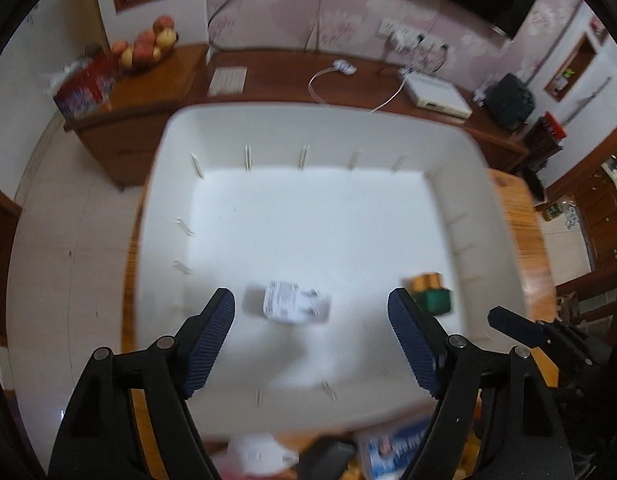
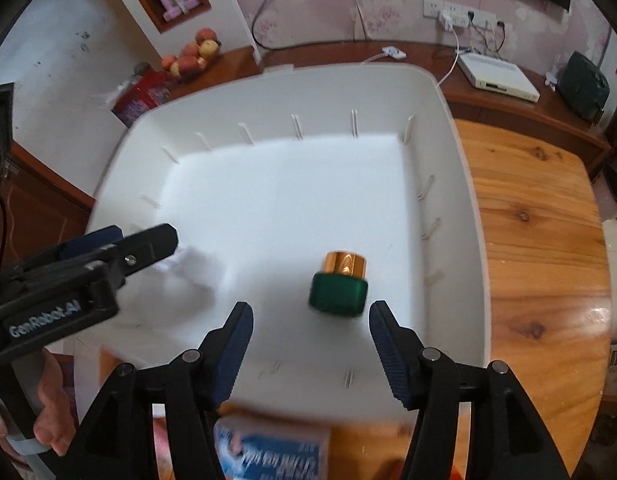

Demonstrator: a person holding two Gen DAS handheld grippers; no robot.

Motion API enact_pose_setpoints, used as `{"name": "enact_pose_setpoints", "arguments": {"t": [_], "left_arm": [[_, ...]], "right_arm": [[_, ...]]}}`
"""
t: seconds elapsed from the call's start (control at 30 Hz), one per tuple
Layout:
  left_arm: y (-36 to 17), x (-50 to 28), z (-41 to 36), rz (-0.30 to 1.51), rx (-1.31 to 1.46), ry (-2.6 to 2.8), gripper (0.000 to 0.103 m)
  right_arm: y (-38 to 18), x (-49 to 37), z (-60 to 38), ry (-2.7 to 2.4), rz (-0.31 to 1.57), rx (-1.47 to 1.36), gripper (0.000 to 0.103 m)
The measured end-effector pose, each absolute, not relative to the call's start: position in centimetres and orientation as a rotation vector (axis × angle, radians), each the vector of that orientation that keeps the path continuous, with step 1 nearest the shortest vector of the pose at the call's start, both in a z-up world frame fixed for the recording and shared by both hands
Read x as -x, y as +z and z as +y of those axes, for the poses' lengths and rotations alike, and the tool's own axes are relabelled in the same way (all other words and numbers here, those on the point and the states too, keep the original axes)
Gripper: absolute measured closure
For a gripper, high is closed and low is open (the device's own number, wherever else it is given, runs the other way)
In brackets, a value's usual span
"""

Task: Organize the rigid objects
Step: 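Open both tools to drop the bottle and charger into the bin, then grasp the beige pouch with the right tool while the left tool grasps the pink compact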

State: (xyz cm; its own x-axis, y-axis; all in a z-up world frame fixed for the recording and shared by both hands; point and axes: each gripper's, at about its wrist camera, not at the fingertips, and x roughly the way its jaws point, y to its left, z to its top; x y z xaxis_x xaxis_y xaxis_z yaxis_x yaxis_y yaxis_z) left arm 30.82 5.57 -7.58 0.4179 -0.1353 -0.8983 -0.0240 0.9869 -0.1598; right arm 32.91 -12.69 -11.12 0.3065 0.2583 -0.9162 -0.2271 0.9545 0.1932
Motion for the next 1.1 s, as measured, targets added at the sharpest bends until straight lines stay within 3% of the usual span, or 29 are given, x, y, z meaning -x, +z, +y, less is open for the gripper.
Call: {"name": "enact_pose_setpoints", "arguments": {"t": [0.2, 0.6, 0.87, 1.1], "left_arm": [[-2.1, -24.7, 5.9, 1.048, 0.128, -0.14, 0.021], [5.5, -10.4, 6.1, 0.85, 0.065, -0.192, 0.016], [2.6, -4.1, 4.9, 0.811, -0.022, -0.202, 0.011], [-2.9, -1.6, 4.2, 0.83, -0.027, -0.198, 0.011]], "right_arm": [[-6.2, -26.8, -12.8, 0.367, 1.122, -0.019, 0.041], [2.5, -11.2, -14.6, 0.431, 0.846, 0.027, 0.031], [1.7, -3.5, -15.7, 0.441, 0.735, 0.043, 0.026], [-4.9, -0.1, -15.4, 0.459, 0.763, 0.055, 0.026]]}}
